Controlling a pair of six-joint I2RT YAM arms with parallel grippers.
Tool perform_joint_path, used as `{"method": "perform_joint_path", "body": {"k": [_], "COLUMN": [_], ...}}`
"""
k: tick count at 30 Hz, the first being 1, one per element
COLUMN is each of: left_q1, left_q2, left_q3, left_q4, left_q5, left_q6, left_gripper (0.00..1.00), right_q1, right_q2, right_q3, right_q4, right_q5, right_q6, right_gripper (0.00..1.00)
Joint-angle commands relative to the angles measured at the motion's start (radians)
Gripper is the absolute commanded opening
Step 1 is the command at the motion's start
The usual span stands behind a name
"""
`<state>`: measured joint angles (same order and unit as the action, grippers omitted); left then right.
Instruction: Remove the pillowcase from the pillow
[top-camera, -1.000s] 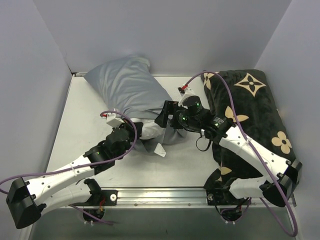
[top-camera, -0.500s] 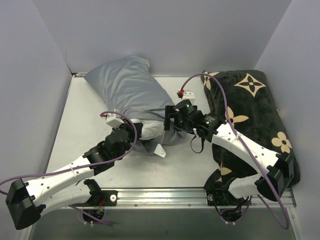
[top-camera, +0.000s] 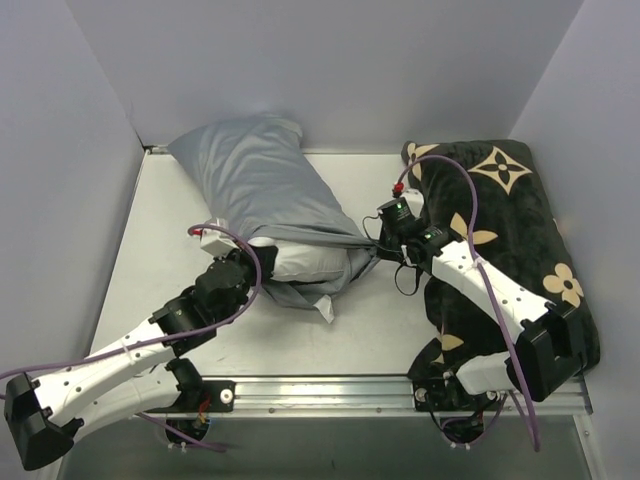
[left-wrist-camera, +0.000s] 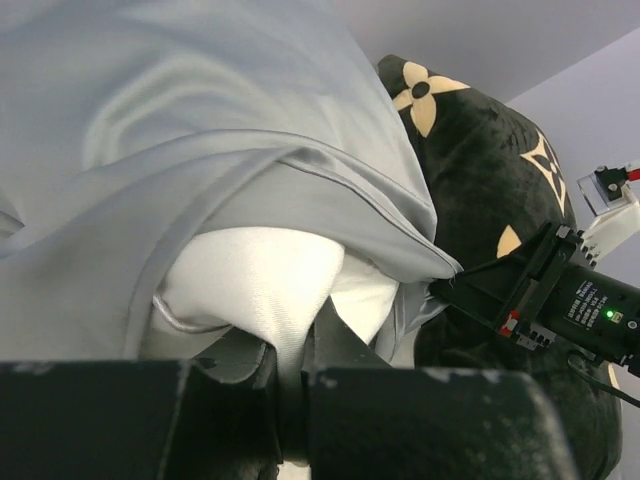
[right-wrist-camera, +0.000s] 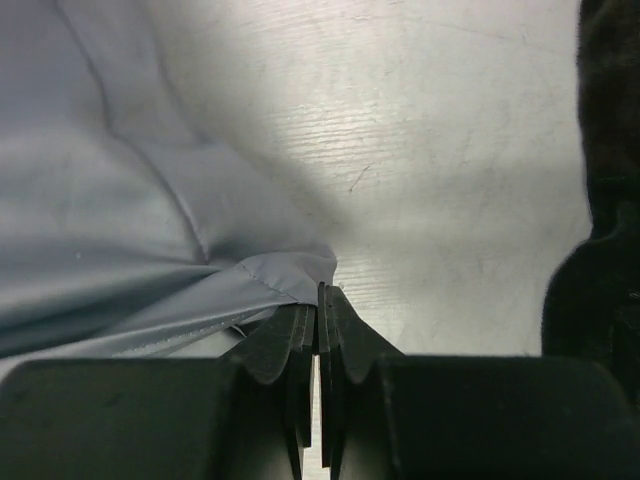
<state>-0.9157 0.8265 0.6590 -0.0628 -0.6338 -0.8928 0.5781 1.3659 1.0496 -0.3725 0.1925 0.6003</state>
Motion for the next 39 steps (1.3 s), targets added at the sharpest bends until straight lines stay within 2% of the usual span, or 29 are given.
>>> {"method": "perform_joint_path", "body": {"k": [1,7,11,16,19,20,23,26,32,36,39], "left_q1": [0.001,0.001,0.001,0.0,-0.002,-0.002,-0.003,-0.005,-0.009,-0.012,-0.015], "left_q2": [-0.067,-0.079,-0.112,-0.116,-0.102,-0.099,-0.084,-0.069,-0.032,-0.01,0.0], "left_q3": [0.076,0.099,0.106,0.131,0.143,0.149,0.148,0.142,0.152,0.185,0.202], "left_q4": [0.026,0.011,0.0,0.001,0.003,0.003,0.014,0.032,0.084,0.093,0.095], "left_q5": [-0.06,-0.058,-0.06,-0.046,-0.041,-0.04,-0.033,-0.033,-0.032,-0.03,-0.026], "left_q6": [0.02,0.029,0.028,0.028,0.028,0.031,0.031,0.023,0.026,0.038,0.043], "left_gripper": [0.0,0.0,0.0,0.0,0.0,0.0,0.0,0.0,0.0,0.0,0.0], "right_q1": [-0.056,-0.092,-0.214,-0.192,-0.178,-0.176,-0.17,-0.161,-0.109,0.053,0.084], "right_q2": [-0.03,-0.008,0.068,0.186,0.208,0.184,0.112,-0.034,-0.302,-0.298,-0.24], "right_q3": [-0.033,-0.071,-0.066,0.015,0.014,0.009,-0.043,-0.12,-0.249,-0.231,-0.244], "right_q4": [-0.014,0.038,0.09,0.126,0.156,0.156,0.161,0.153,0.145,0.15,0.17], "right_q5": [0.003,-0.03,-0.152,-0.232,-0.295,-0.297,-0.317,-0.3,-0.246,-0.196,-0.168], "right_q6": [0.009,0.004,0.007,0.0,0.001,0.004,0.01,0.038,0.134,0.121,0.138], "right_gripper": [0.0,0.0,0.0,0.0,0.26,0.45,0.65,0.72,0.73,0.79,0.79]}}
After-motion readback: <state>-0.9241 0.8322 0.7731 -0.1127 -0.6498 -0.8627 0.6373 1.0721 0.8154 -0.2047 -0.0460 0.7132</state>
